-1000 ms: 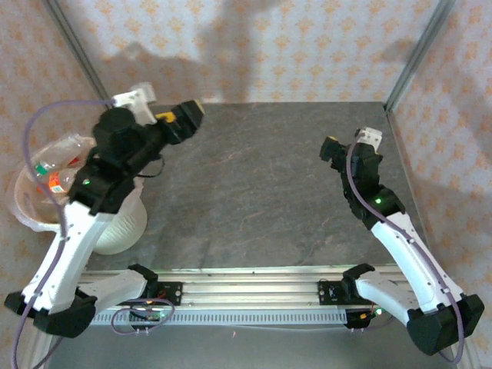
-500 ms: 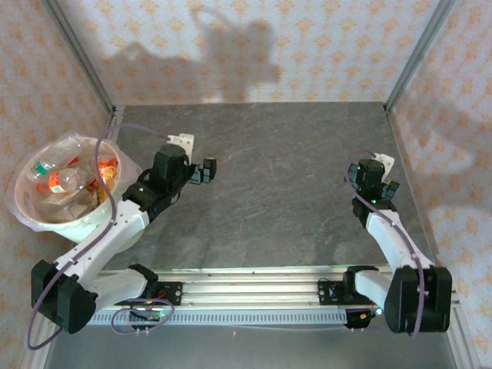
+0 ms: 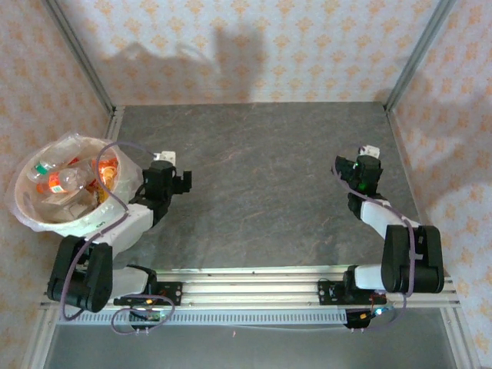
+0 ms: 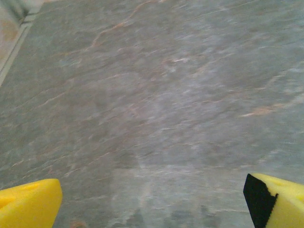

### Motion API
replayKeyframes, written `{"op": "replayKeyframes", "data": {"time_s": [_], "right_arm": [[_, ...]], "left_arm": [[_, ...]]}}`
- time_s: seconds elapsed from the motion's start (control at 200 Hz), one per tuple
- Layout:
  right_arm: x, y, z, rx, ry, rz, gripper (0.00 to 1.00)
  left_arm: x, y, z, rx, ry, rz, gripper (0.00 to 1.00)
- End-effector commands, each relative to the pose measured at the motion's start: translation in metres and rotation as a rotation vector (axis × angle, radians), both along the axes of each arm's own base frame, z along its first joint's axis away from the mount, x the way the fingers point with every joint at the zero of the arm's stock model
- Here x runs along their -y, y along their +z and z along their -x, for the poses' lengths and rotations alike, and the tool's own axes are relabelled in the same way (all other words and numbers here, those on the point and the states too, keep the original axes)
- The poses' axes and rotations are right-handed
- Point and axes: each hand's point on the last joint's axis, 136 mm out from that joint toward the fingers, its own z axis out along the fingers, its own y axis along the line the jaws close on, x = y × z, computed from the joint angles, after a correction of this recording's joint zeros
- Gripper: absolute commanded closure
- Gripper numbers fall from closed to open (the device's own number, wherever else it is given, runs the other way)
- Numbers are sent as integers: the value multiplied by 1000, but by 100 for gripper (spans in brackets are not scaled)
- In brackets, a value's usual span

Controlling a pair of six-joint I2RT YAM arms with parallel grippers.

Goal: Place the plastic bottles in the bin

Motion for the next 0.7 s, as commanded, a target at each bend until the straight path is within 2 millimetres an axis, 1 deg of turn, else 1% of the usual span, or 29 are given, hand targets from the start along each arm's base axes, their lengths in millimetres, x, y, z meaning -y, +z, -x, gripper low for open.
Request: {"op": "replayKeyframes", "data": {"time_s": [0.0,0.07,0.115,0.185,0.21,0.235,0.265,0.295,0.35,0.385,0.425,0.455,0.465,0.51,0.545,0.61,0.651,0.691], "right_arm": [[-9,8,-8,32,47,-28,1],[2,-4,4,-48,-30,5,1],[3,-11,12,-55,-35,22,1],[-2,-18,20,-32,-3,27,1],[-4,-20,21,-28,9,19,1],[-7,-21,20,-20,23,7,1],[-10,-22,19,-7,39,-5,1],[-12,-24,18,9,44,-17,1],[-14,-22,14,26,54,-21,1],[-15,-19,12,51,59,-15,1],[-16,-17,9,77,64,-9,1],[-17,-18,7,85,68,-13,1],[-17,-20,7,80,72,-13,1],[-23,-24,6,80,98,-3,1],[-28,-27,7,96,121,11,1],[-38,-38,11,136,162,40,1],[-36,-39,9,151,143,48,1],[-26,-45,5,69,83,49,1]], "left_arm": [[-9,10,-14,102,15,26,0],[-10,8,-19,110,5,-2,0],[-13,5,-23,122,9,-17,0],[-21,-2,-33,143,22,1,0],[-26,-9,-35,126,40,17,0],[-31,-17,-37,118,55,32,0],[-33,-15,-39,141,57,48,0],[-36,-17,-34,125,75,53,0],[-42,-17,-27,170,111,53,0],[-46,-23,-21,206,135,52,0],[-49,-16,-18,269,152,52,0],[-51,-17,-17,239,169,52,0],[-52,-19,-17,228,173,49,0],[-51,-17,-20,240,182,25,0],[-52,-19,-19,215,199,12,0],[-52,-17,-19,220,214,-7,0],[-52,-17,-19,229,216,-10,0],[-52,-17,-19,221,216,-7,0]]}}
